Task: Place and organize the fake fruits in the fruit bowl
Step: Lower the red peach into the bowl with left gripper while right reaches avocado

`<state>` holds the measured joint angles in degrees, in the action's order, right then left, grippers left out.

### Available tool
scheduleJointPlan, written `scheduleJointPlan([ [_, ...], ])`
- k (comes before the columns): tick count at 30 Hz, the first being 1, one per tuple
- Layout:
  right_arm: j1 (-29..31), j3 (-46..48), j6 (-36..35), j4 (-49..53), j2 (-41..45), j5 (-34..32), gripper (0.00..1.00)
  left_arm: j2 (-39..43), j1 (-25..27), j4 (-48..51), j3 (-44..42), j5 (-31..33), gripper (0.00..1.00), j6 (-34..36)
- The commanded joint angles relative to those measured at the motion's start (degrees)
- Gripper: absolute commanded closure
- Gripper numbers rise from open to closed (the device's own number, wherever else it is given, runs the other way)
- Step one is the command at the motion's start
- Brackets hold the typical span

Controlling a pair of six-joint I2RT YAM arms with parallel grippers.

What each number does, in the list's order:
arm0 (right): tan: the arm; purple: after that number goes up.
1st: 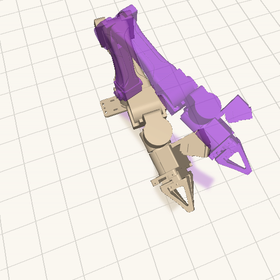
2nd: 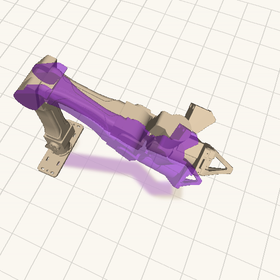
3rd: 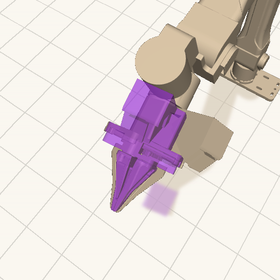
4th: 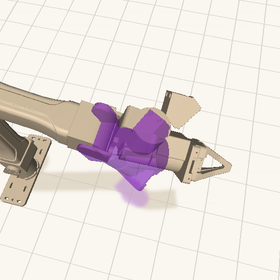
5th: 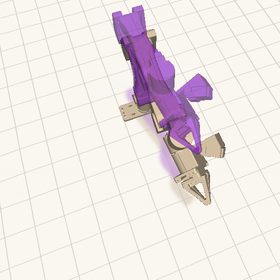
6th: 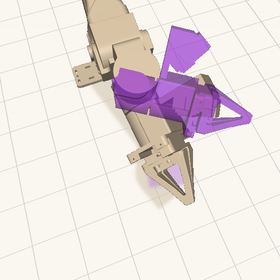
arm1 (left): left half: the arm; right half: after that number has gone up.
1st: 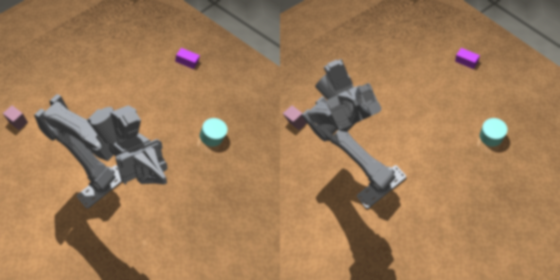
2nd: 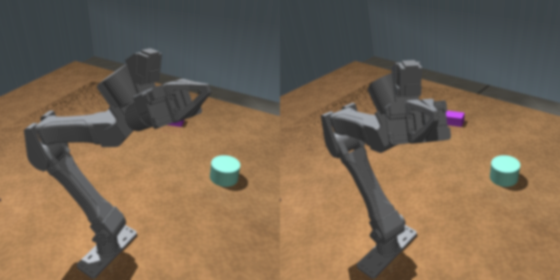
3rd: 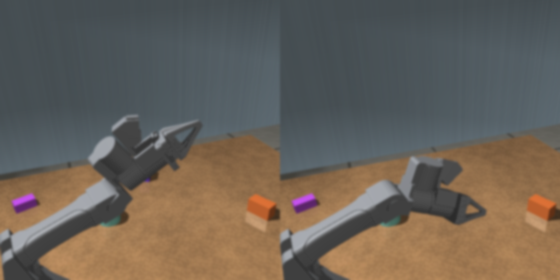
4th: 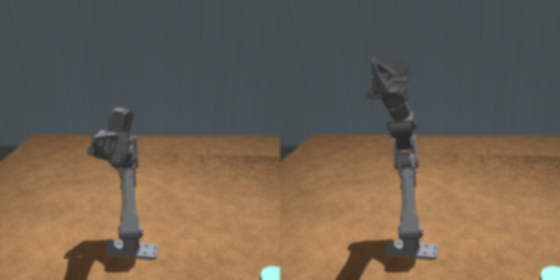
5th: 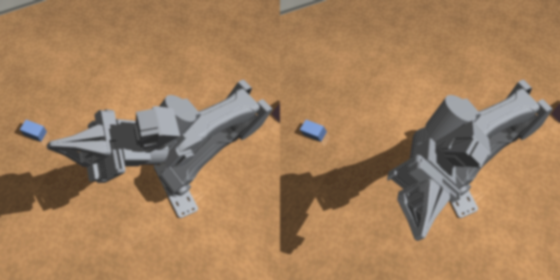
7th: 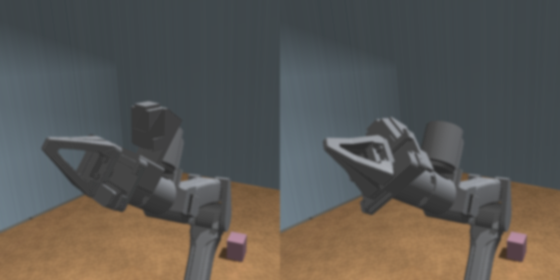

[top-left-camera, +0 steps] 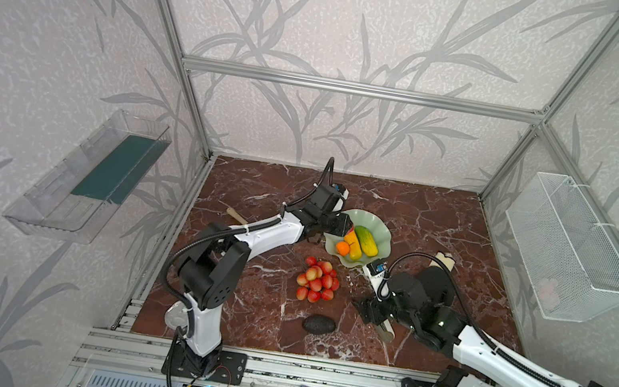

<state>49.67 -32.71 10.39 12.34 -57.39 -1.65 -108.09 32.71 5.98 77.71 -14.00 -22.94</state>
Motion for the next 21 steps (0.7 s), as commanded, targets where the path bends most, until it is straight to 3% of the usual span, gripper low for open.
scheduleJointPlan([
  [1,0.7,-0.2,-2.9,-0.1,-0.2,-0.8,0.18,-4.1,-0.7,3.8,4.4,0.3,0.66,0.7],
  [6,1.5,-0.6,-3.8,-1.3,-1.7,0.0,0.18,-7.6,-0.8,4.6,6.8,-0.4,0.61,-0.4],
  [11,2.9,-0.9,-4.3,-2.9,-4.6,0.4,0.19,-7.7,-1.0,5.1,7.3,-1.4,0.45,-1.4],
  [21,10.0,-3.8,-9.3,-7.2,-13.8,1.3,0.18,6.9,-1.9,-1.5,0.7,-0.8,0.23,-2.9],
])
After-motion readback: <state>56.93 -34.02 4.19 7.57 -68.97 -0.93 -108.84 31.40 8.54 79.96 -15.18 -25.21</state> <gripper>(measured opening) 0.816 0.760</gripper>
